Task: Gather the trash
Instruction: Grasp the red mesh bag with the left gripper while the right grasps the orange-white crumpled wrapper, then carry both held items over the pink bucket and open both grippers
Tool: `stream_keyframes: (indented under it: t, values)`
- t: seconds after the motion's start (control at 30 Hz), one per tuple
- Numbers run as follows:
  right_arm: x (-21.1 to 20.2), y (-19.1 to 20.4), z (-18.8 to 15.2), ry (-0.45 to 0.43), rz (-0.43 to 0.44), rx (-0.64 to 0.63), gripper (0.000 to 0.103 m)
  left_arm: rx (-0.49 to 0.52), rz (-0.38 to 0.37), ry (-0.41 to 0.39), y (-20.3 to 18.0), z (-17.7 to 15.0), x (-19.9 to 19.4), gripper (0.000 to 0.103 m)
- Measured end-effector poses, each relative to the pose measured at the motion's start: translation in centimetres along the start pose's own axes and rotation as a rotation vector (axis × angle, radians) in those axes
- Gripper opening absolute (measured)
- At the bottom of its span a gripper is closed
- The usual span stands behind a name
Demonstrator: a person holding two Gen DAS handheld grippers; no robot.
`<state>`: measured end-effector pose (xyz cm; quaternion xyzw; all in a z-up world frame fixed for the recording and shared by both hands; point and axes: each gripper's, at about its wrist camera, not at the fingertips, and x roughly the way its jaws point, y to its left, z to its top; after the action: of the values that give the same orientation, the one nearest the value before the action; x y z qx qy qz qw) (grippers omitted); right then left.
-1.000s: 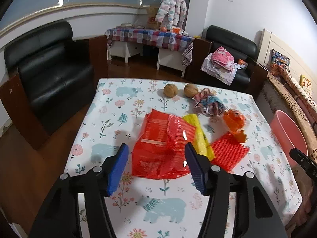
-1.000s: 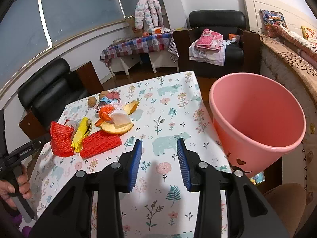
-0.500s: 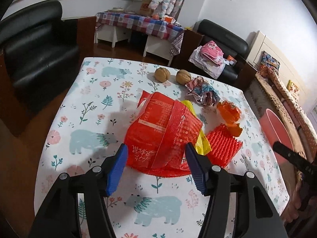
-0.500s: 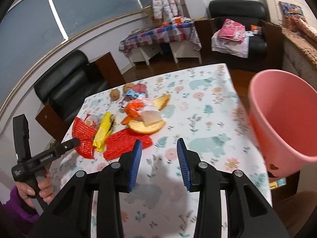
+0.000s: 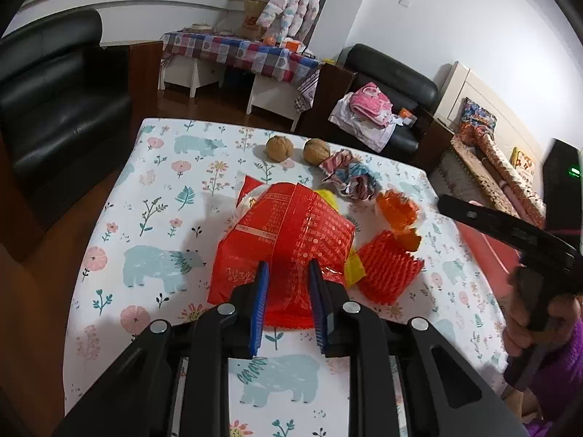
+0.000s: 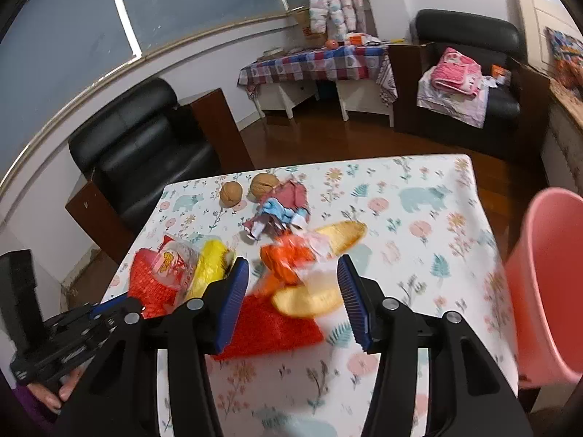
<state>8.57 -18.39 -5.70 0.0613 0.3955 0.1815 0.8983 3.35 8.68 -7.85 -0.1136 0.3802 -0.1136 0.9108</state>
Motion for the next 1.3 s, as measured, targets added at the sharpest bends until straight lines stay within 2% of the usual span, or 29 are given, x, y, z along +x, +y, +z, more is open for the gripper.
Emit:
stream_keyframes:
  t: [0.17, 0.23, 0.3, 0.47, 0.6, 0.77, 0.93, 1.3]
  values:
    - [3.6, -0.3, 0.7, 0.065, -0.052, -0.026, 0.052, -0.003, -0.019, -0.022, -0.1, 0.4, -1.0, 0.021]
    - [4.6, -0.6, 0.6, 0.100, -0.038, -0.020, 0.052, -0.006, -0.024, -0.026, 0.0, 0.5, -1.3, 0.021]
    - [4.9, -0.8, 0.2, 0.105, -0.038, -0.015, 0.055, -0.008, -0.024, -0.027, 0.1, 0.6, -1.4, 0.021]
    - [4.2, -0.8, -0.4, 0.093, -0.023, -0.036, 0.053, -0.012, -0.023, -0.020, -0.1, 0.7, -1.3, 0.021]
    - [3.1, -1.8, -0.6, 0.076, -0.004, 0.015, 0.050, -0.001, -0.026, -0.024, -0.8, 1.1, -1.4, 0.021]
    - [0.2, -2.9, -0.6, 0.013, 0.002, 0.062, 0.050, 0.017, -0.023, -0.038, -2.1, 1.8, -1.6, 0.021]
    - [-3.1, -4.5, -0.4, -0.057, -0.017, 0.110, 0.050, 0.058, -0.059, -0.065, -4.7, 2.8, -2.0, 0.021]
    - [-9.1, -11.1, -1.3, -0.159, -0.194, 0.235, 0.050, 0.175, -0.153, -0.075, -12.6, 4.3, -1.2, 0.021]
